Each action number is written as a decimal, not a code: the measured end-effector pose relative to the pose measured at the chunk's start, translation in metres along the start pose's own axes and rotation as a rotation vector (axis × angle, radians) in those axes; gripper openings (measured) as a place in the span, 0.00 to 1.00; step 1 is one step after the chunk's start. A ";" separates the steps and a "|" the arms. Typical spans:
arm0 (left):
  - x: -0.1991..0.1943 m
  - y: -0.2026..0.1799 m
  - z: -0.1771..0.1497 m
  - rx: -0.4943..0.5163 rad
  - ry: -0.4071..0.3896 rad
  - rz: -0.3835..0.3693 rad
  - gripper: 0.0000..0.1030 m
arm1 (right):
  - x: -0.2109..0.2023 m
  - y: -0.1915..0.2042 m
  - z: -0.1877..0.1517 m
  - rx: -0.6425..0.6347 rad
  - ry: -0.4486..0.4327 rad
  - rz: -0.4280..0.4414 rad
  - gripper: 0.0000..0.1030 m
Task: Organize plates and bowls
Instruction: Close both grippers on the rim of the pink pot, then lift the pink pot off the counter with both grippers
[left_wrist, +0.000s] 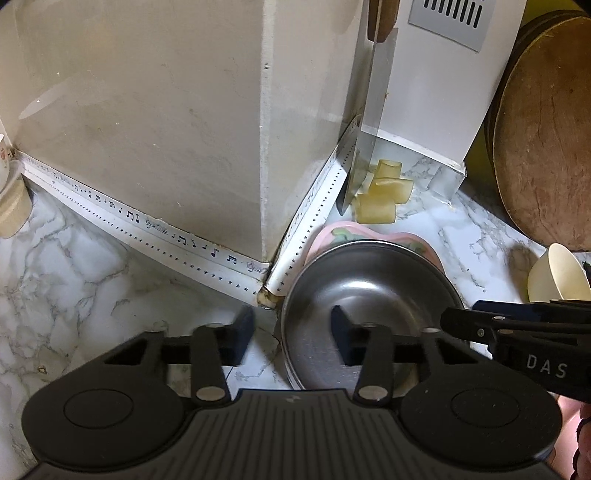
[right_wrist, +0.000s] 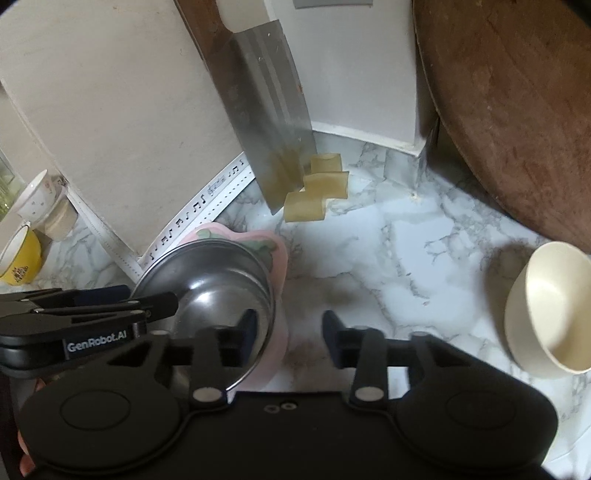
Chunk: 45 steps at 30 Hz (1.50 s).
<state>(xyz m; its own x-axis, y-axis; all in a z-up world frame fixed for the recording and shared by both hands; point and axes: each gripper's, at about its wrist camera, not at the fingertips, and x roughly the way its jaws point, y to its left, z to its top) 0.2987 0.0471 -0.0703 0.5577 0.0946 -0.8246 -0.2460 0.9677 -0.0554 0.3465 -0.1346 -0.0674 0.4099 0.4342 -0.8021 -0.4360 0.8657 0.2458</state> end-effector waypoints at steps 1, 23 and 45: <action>0.000 -0.001 0.000 0.000 0.004 0.001 0.30 | 0.000 0.001 0.000 0.001 0.002 0.007 0.28; -0.010 -0.006 -0.003 0.041 0.004 0.009 0.08 | -0.005 0.013 -0.003 -0.004 -0.014 -0.054 0.07; -0.056 -0.001 -0.016 0.053 -0.012 -0.098 0.06 | -0.054 0.018 -0.019 0.042 -0.063 -0.074 0.06</action>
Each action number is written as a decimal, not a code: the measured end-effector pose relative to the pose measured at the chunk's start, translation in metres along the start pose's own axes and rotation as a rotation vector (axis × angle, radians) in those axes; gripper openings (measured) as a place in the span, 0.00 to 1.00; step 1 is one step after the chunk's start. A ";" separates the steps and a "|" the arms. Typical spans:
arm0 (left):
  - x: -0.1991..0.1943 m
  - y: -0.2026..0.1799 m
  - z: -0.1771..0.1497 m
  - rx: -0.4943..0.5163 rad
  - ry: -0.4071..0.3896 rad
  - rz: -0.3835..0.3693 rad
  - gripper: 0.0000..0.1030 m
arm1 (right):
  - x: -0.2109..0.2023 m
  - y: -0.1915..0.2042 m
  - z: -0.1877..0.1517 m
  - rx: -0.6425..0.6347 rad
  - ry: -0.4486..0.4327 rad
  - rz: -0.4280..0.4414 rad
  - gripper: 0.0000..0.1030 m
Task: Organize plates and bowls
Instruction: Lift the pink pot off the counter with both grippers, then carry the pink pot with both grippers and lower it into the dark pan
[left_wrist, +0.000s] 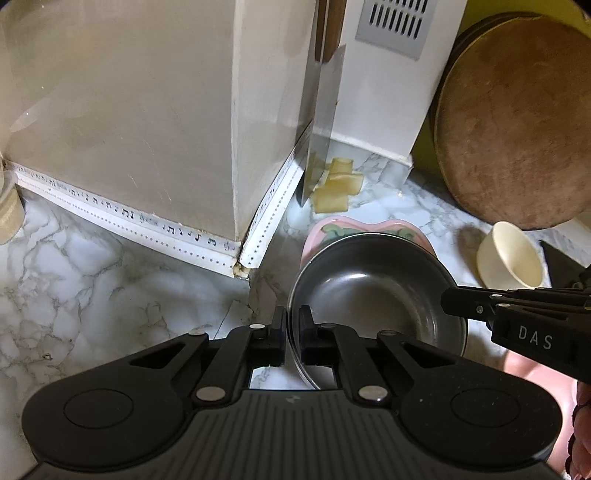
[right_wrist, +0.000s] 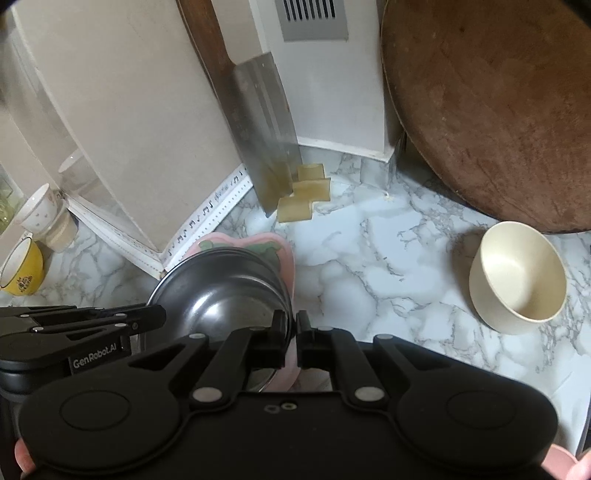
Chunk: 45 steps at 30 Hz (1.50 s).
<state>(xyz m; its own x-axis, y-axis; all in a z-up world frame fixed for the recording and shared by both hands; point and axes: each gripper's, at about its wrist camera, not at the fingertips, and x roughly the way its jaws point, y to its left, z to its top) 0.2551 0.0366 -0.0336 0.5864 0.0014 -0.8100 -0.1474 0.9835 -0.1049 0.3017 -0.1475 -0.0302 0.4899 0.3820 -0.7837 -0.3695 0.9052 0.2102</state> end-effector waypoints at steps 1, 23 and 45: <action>-0.004 0.000 0.000 0.001 -0.005 -0.003 0.06 | -0.005 0.001 0.000 0.000 -0.006 0.000 0.06; -0.095 0.066 -0.040 -0.067 -0.023 0.024 0.06 | -0.050 0.081 -0.024 -0.069 -0.025 0.098 0.06; -0.091 0.111 -0.090 -0.110 0.042 0.090 0.06 | -0.017 0.128 -0.066 -0.074 0.086 0.145 0.06</action>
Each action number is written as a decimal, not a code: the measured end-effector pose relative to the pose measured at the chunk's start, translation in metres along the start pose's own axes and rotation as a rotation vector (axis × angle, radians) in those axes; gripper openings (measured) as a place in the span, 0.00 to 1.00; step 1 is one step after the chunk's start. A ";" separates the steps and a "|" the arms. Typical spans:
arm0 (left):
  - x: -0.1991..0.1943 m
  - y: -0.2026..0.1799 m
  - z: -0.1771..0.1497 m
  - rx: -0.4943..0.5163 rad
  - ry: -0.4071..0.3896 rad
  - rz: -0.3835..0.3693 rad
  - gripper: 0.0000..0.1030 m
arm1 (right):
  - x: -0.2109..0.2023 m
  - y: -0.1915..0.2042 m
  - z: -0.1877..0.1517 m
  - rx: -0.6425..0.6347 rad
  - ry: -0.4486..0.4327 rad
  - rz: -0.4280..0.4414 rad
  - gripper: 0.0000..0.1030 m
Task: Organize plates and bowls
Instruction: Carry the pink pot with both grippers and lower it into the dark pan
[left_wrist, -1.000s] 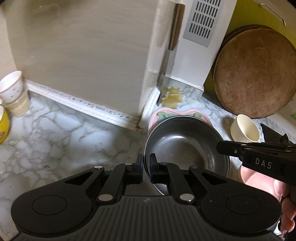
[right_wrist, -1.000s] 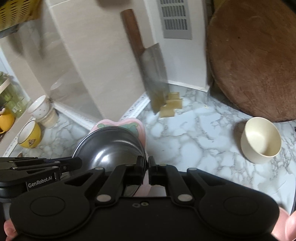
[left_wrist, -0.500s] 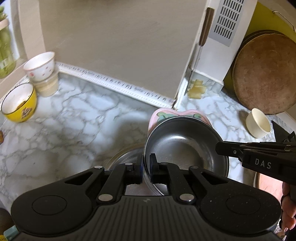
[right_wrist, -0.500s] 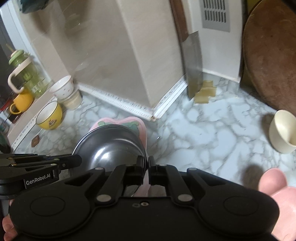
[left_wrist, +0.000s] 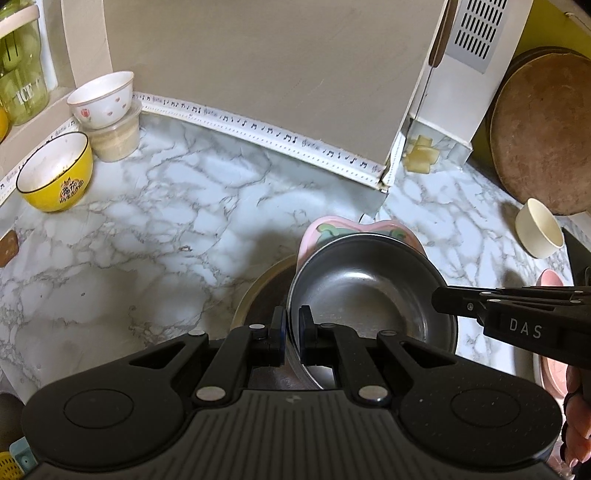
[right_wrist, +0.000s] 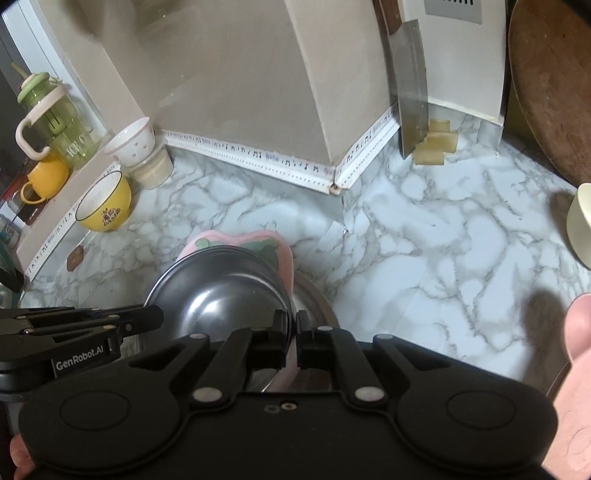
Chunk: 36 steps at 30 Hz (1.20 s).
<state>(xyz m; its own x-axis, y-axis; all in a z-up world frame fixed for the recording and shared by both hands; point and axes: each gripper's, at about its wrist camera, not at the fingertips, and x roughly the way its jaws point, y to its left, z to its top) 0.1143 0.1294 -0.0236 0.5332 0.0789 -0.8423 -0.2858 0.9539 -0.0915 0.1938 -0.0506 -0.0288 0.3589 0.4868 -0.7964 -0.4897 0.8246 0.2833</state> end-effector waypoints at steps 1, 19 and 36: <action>0.002 0.000 -0.001 0.003 0.006 0.002 0.06 | 0.002 0.000 -0.001 0.002 0.005 -0.002 0.06; 0.014 0.003 -0.005 0.016 0.028 0.010 0.06 | 0.018 0.003 -0.006 -0.008 0.053 -0.013 0.06; 0.015 0.008 -0.004 0.019 0.031 -0.005 0.06 | 0.009 -0.002 -0.005 0.014 0.040 0.007 0.18</action>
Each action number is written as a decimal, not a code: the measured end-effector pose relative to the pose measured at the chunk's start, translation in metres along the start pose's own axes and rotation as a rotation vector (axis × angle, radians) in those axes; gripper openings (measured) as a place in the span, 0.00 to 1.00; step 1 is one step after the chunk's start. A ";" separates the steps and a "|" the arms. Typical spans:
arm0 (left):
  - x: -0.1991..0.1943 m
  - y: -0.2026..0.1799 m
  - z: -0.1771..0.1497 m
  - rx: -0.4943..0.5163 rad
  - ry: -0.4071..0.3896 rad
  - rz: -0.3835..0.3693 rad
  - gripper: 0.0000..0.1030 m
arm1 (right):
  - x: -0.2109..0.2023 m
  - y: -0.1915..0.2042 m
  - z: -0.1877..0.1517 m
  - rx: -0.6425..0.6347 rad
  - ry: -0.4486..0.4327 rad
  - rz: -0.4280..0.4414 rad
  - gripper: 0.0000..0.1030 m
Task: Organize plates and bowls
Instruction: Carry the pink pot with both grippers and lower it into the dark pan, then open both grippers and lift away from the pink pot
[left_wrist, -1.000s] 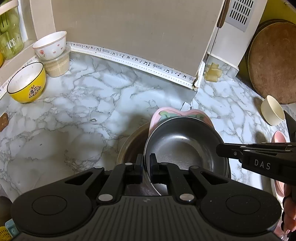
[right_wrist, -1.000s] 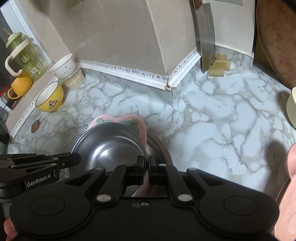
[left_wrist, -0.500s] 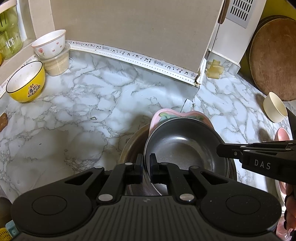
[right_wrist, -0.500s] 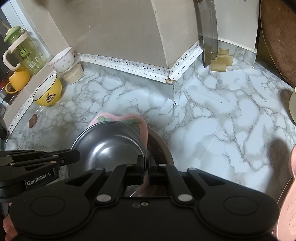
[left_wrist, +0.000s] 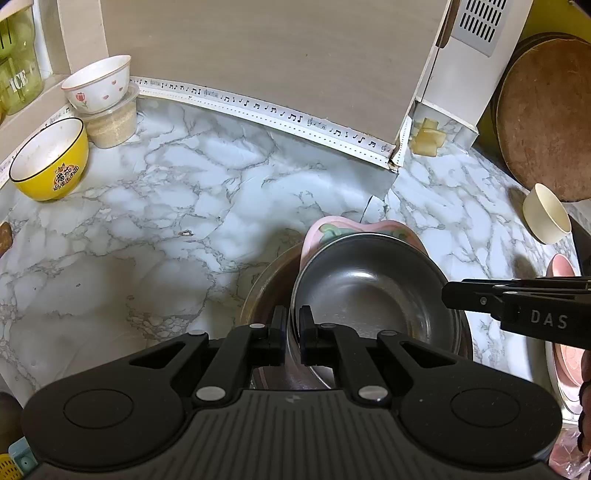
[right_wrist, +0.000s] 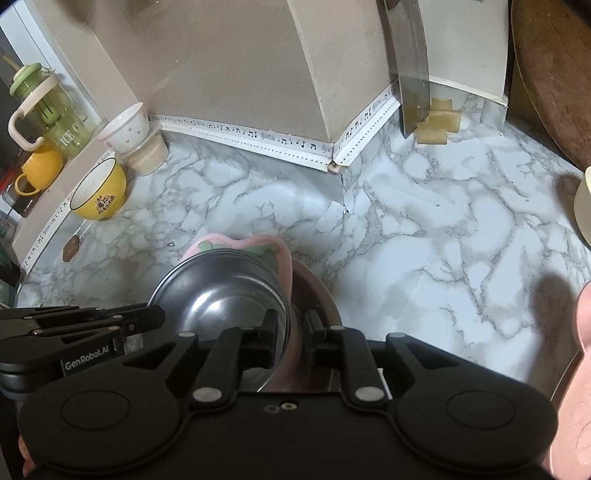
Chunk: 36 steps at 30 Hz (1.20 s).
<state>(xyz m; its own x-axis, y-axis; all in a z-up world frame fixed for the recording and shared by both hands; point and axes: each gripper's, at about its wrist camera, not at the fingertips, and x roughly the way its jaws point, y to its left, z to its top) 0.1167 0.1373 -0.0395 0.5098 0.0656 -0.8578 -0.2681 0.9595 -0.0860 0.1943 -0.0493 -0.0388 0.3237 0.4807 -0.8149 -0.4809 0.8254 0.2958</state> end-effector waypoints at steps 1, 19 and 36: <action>-0.001 0.000 0.000 0.002 -0.004 0.001 0.06 | -0.002 0.000 0.000 -0.001 -0.002 0.005 0.19; -0.049 -0.009 -0.006 0.033 -0.087 -0.075 0.13 | -0.047 0.018 -0.012 -0.060 -0.074 0.063 0.40; -0.087 -0.066 0.001 0.141 -0.213 -0.136 0.64 | -0.114 -0.004 -0.020 -0.033 -0.206 0.022 0.70</action>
<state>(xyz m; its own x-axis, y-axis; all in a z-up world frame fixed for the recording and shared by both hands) 0.0912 0.0684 0.0413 0.6974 -0.0245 -0.7163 -0.0770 0.9911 -0.1088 0.1426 -0.1134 0.0431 0.4713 0.5517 -0.6881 -0.5148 0.8056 0.2933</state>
